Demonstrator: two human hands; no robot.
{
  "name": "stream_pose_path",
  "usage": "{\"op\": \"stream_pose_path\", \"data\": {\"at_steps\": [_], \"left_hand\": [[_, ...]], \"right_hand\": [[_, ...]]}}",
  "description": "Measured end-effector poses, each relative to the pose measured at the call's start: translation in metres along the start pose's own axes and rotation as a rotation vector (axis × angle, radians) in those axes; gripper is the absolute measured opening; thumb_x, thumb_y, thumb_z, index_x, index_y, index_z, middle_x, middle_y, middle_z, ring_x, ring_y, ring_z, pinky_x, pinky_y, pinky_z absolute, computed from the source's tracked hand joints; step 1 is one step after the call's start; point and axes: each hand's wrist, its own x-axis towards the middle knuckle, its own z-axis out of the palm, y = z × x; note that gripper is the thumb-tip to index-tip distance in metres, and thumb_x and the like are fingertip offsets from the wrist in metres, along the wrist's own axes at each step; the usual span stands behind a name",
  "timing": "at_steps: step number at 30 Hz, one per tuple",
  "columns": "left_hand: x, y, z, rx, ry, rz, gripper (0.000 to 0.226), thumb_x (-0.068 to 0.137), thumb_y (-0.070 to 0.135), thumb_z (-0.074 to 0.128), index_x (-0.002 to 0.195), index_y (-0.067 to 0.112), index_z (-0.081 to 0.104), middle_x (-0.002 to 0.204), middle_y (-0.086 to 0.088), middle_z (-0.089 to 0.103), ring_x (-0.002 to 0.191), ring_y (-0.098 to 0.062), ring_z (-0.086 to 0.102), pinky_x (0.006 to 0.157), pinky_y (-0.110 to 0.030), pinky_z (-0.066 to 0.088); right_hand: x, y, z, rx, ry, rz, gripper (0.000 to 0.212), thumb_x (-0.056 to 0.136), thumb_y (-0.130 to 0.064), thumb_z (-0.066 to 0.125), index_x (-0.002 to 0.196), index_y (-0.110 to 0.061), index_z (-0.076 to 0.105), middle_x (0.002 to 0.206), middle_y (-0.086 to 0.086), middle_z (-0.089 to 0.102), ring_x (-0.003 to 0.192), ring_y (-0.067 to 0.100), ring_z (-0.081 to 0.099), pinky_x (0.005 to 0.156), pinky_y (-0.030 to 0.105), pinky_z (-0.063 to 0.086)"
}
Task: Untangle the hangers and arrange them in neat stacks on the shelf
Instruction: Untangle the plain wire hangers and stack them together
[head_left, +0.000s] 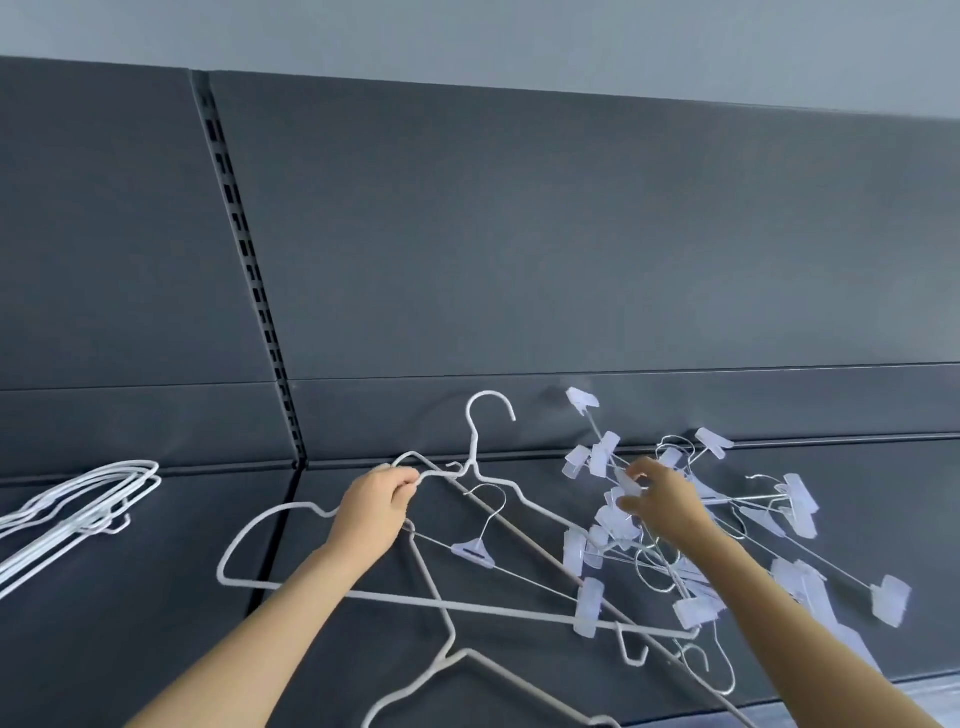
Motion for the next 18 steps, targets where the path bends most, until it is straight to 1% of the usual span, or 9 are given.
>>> {"op": "stream_pose_path", "data": {"at_steps": [2, 4, 6, 7, 9, 11, 14, 16, 18], "left_hand": [[0.002, 0.005, 0.001, 0.007, 0.019, 0.013, 0.019, 0.090, 0.006, 0.048, 0.085, -0.002, 0.064, 0.080, -0.018, 0.058, 0.074, -0.034, 0.058, 0.073, -0.044, 0.047], [0.004, 0.010, 0.003, 0.039, 0.025, 0.025, 0.020, 0.090, 0.006, 0.047, 0.081, -0.003, 0.063, 0.076, -0.016, 0.055, 0.074, -0.033, 0.054, 0.068, -0.040, 0.043], [0.005, 0.014, 0.004, 0.046, 0.017, 0.027, 0.021, 0.091, 0.007, 0.047, 0.079, 0.000, 0.062, 0.068, -0.006, 0.049, 0.069, -0.029, 0.050, 0.062, -0.033, 0.036], [0.005, 0.014, 0.003, 0.047, 0.006, 0.027, 0.021, 0.091, 0.008, 0.047, 0.077, 0.002, 0.063, 0.066, -0.002, 0.047, 0.067, -0.026, 0.049, 0.061, -0.032, 0.034], [0.004, 0.011, 0.000, 0.047, -0.019, 0.026, 0.023, 0.091, 0.009, 0.048, 0.071, 0.009, 0.059, 0.070, -0.009, 0.051, 0.070, -0.031, 0.051, 0.062, -0.035, 0.037], [0.004, 0.007, -0.004, 0.010, -0.026, 0.013, 0.024, 0.091, 0.009, 0.049, 0.069, 0.018, 0.053, 0.081, -0.021, 0.057, 0.068, -0.032, 0.053, 0.063, -0.038, 0.041], [0.001, 0.005, -0.011, -0.073, -0.021, -0.027, 0.023, 0.090, 0.006, 0.049, 0.074, 0.009, 0.064, 0.084, -0.024, 0.057, 0.057, -0.021, 0.046, 0.058, -0.033, 0.037], [0.000, 0.003, -0.015, -0.095, -0.025, -0.035, 0.020, 0.090, 0.004, 0.050, 0.085, 0.003, 0.070, 0.083, -0.021, 0.059, 0.069, -0.027, 0.054, 0.067, -0.037, 0.042], [0.000, 0.001, -0.017, -0.099, -0.024, -0.029, 0.019, 0.089, 0.002, 0.051, 0.090, 0.001, 0.070, 0.087, -0.022, 0.063, 0.085, -0.033, 0.058, 0.080, -0.040, 0.044]], "right_hand": [[0.000, -0.010, 0.000, 0.031, -0.058, -0.057, 0.029, 0.079, -0.009, 0.065, 0.106, -0.013, 0.057, 0.106, 0.009, 0.061, 0.080, 0.024, 0.055, 0.068, 0.027, 0.040], [-0.003, -0.022, -0.002, 0.108, -0.063, -0.113, 0.023, 0.077, -0.010, 0.065, 0.097, -0.017, 0.057, 0.090, 0.009, 0.061, 0.063, 0.020, 0.049, 0.056, 0.025, 0.037], [-0.003, -0.032, -0.010, 0.227, -0.019, -0.156, 0.021, 0.077, -0.010, 0.066, 0.096, -0.015, 0.057, 0.074, 0.009, 0.057, 0.049, 0.017, 0.043, 0.047, 0.023, 0.034], [-0.002, -0.034, -0.015, 0.267, 0.019, -0.161, 0.021, 0.079, -0.010, 0.066, 0.098, -0.013, 0.057, 0.072, 0.009, 0.057, 0.049, 0.018, 0.044, 0.046, 0.022, 0.035], [0.002, -0.033, -0.029, 0.227, 0.120, -0.163, 0.023, 0.081, -0.009, 0.064, 0.103, -0.011, 0.057, 0.079, 0.008, 0.057, 0.062, 0.022, 0.051, 0.045, 0.020, 0.037], [0.007, -0.020, -0.037, 0.049, 0.206, -0.135, 0.029, 0.081, -0.010, 0.063, 0.109, -0.010, 0.056, 0.082, 0.008, 0.057, 0.071, 0.024, 0.051, 0.055, 0.024, 0.037], [0.011, 0.013, -0.034, -0.136, 0.180, -0.063, 0.034, 0.082, -0.009, 0.059, 0.116, -0.012, 0.053, 0.090, 0.016, 0.063, 0.071, 0.026, 0.051, 0.065, 0.028, 0.038], [0.008, 0.030, -0.028, -0.202, 0.122, -0.029, 0.036, 0.082, -0.007, 0.056, 0.117, -0.015, 0.054, 0.095, 0.017, 0.066, 0.074, 0.029, 0.056, 0.065, 0.029, 0.042], [0.003, 0.036, -0.022, -0.251, 0.082, -0.034, 0.046, 0.082, -0.009, 0.058, 0.126, -0.019, 0.049, 0.104, 0.016, 0.064, 0.091, 0.030, 0.060, 0.073, 0.033, 0.047]]}}
